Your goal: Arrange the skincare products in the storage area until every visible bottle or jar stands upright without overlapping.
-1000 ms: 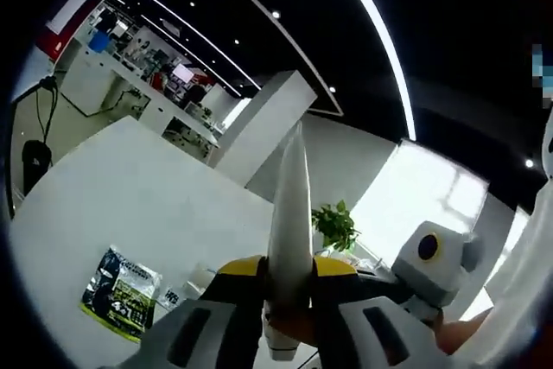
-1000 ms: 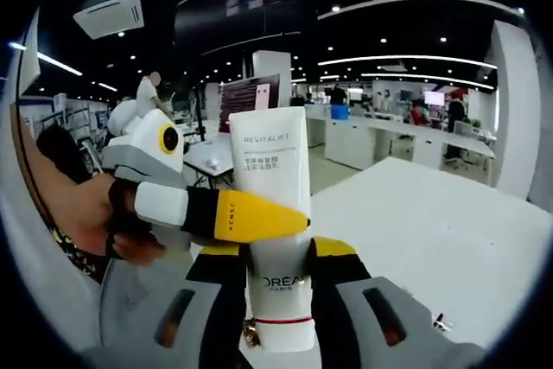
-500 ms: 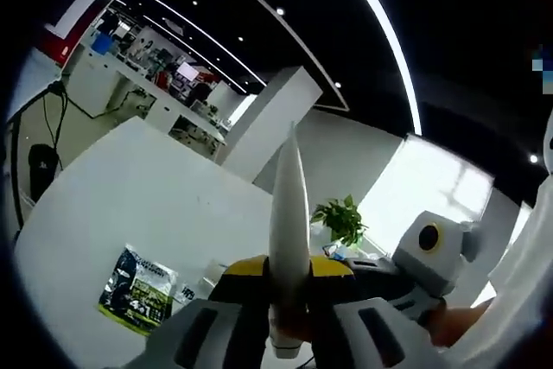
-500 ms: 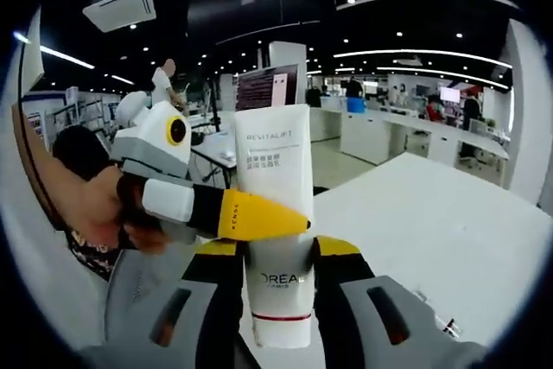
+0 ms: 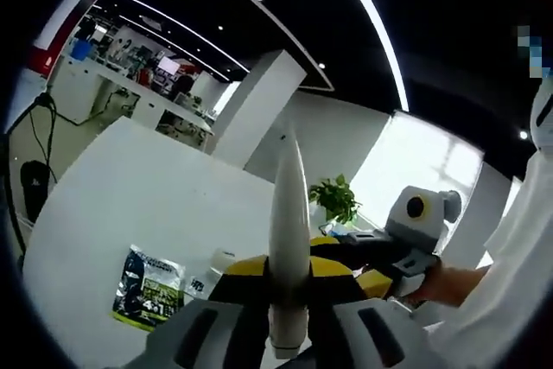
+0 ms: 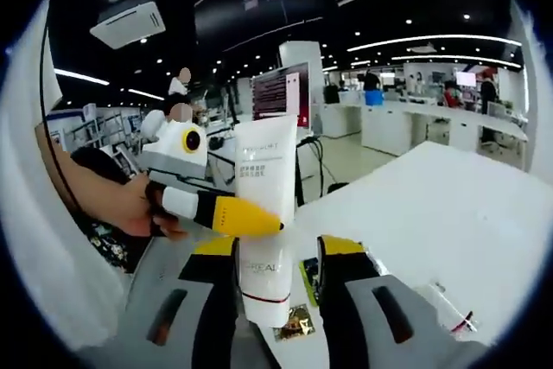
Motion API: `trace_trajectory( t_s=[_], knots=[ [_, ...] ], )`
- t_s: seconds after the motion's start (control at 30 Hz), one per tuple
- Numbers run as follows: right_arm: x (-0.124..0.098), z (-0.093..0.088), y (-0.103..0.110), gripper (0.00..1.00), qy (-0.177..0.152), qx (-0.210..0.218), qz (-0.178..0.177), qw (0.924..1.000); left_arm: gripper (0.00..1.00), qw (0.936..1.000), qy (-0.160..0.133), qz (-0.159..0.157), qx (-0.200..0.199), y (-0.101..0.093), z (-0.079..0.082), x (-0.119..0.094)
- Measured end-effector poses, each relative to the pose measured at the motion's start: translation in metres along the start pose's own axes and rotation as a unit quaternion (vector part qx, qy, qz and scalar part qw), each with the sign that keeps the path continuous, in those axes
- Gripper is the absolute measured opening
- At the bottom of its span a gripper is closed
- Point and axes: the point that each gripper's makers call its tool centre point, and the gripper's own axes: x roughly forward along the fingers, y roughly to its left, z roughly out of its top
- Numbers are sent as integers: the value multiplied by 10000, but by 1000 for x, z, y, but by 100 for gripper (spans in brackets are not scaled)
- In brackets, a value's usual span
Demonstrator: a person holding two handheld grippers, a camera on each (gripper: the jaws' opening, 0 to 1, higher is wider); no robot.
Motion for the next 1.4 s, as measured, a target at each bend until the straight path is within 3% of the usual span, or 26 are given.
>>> trace_trajectory(
  t_s=[0.2, 0.37, 0.53, 0.67, 0.97, 1.03, 1.17, 1.3, 1.4],
  knots=[
    [-6, 16, -4, 34, -257, 189, 75, 9995, 14, 9997, 186, -18, 152, 0, -4, 0],
    [0, 27, 0, 35, -413, 328, 150, 9985, 15, 9980, 538, -275, 176, -12, -15, 5],
    [6, 37, 10, 37, -543, 503, 292, 9968, 15, 9944, 855, -320, 539, -19, -26, 11],
    [9, 35, 6, 37, -422, 674, 27, 9968, 15, 9927, 947, -268, 702, -19, -29, 13],
    [18, 21, 9, 36, 79, 551, -170, 9983, 15, 9878, 1170, -87, 1027, -17, -33, 13],
    [20, 17, 9, 34, 190, 512, -259, 9982, 15, 9834, 1313, 60, 1251, -14, -37, 15],
    [19, 17, 3, 34, 124, 591, -528, 9968, 15, 9823, 1324, 164, 1317, -14, -35, 17],
    [16, 14, 2, 33, 169, 679, -578, 9959, 15, 9785, 1395, 212, 1505, -14, -38, 17],
    [14, 14, 2, 32, 161, 659, -546, 9962, 16, 9797, 1355, 151, 1467, -15, -39, 18]
  ],
)
